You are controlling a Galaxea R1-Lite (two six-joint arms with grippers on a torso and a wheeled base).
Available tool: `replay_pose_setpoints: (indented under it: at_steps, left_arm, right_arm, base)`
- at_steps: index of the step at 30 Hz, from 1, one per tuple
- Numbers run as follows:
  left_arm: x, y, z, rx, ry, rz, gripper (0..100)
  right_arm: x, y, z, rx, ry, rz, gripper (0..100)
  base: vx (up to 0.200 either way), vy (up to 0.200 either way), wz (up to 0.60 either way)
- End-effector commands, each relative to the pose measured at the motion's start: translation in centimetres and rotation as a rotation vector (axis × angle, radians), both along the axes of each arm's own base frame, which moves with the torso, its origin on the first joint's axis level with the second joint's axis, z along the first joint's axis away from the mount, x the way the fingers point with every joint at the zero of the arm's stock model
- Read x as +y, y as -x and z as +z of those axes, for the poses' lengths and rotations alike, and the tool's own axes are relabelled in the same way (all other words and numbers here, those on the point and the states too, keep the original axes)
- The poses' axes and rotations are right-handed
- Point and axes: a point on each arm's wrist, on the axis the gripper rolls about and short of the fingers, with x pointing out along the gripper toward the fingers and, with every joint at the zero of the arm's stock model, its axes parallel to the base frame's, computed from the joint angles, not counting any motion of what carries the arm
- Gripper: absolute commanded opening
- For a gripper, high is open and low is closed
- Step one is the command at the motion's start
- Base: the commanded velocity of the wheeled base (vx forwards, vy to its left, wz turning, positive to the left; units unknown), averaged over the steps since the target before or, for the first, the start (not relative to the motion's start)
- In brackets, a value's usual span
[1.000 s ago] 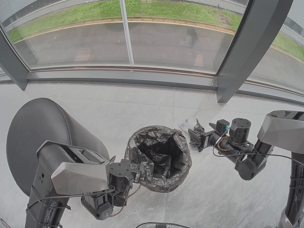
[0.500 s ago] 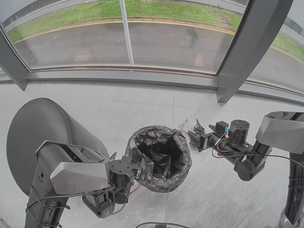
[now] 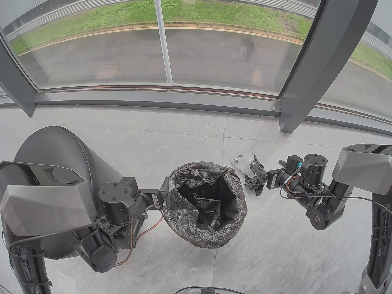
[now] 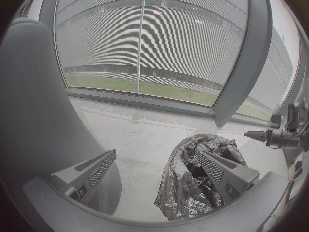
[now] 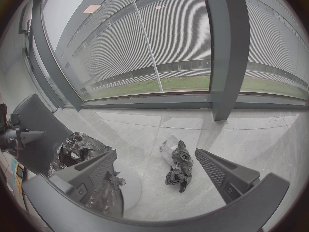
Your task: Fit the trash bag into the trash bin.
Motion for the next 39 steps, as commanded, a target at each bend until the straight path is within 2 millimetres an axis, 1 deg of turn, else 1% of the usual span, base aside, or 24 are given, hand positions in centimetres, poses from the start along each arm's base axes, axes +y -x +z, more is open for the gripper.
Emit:
replay_pose_setpoints:
  at_steps: [1,8,10,13,18,22,29,33,34,35,37,38,39]
  left_arm:
    - [1.8,0.2,1.8,-0.027,0.042,0.002,100]
    - [1.9,0.6,1.6,-0.011,0.036,-0.007,100]
    - [2.1,0.9,1.7,-0.004,0.032,-0.026,100]
    - [2.4,1.3,2.0,0.001,0.035,-0.112,100]
    - [3.2,1.5,2.0,0.008,-0.011,-0.133,100]
    - [3.3,1.4,1.7,0.017,-0.021,-0.128,100]
    - [3.3,1.4,1.9,0.01,-0.012,-0.164,100]
    - [3.3,1.4,1.9,0.01,-0.012,-0.166,100]
    - [3.3,1.4,1.9,0.012,-0.012,-0.166,100]
    - [3.3,1.4,1.9,0.009,-0.011,-0.166,100]
    - [3.3,1.3,2.0,0.008,-0.011,-0.166,100]
    - [3.3,1.3,2.0,0.008,-0.011,-0.166,100]
    - [3.3,1.4,1.8,0.013,-0.013,-0.166,100]
  right_arm:
    - [-0.8,-0.9,-1.6,0.026,0.007,-0.028,100]
    - [-0.9,-1.1,-1.8,0.031,0.007,-0.03,100]
    - [-1.2,-1.6,-1.7,0.024,0.001,-0.036,100]
    - [-2.3,-3.4,-2.1,0.031,-0.058,-0.078,100]
    - [-3.5,-5.9,-2.7,0.072,-0.101,-0.121,100]
    - [-3.4,-7.5,-2.8,0.063,-0.105,-0.122,100]
    - [-2.9,-9.8,-1.4,0.062,-0.108,-0.099,100]
    - [-2.1,-11.2,-0.9,0.083,-0.1,-0.072,100]
    - [-2.1,-11.2,-0.8,0.083,-0.1,-0.072,100]
    - [-1.5,-11.8,-0.7,0.098,-0.087,-0.061,100]
    - [-1.3,-12.6,-0.7,0.112,-0.074,-0.058,100]
    - [-1.3,-12.6,-0.7,0.112,-0.074,-0.058,100]
    - [-1.1,-13.3,-0.5,0.115,-0.07,-0.058,100]
  base:
    - [0.0,0.0,0.0]
    - [0.0,0.0,0.0]
    - [0.0,0.0,0.0]
    - [0.0,0.0,0.0]
    - [0.0,0.0,0.0]
    - [0.0,0.0,0.0]
    - [0.0,0.0,0.0]
    - [0.0,0.0,0.0]
    - [0.0,0.0,0.0]
    - [0.0,0.0,0.0]
    - [0.0,0.0,0.0]
    - [0.0,0.0,0.0]
    - [0.0,0.0,0.0]
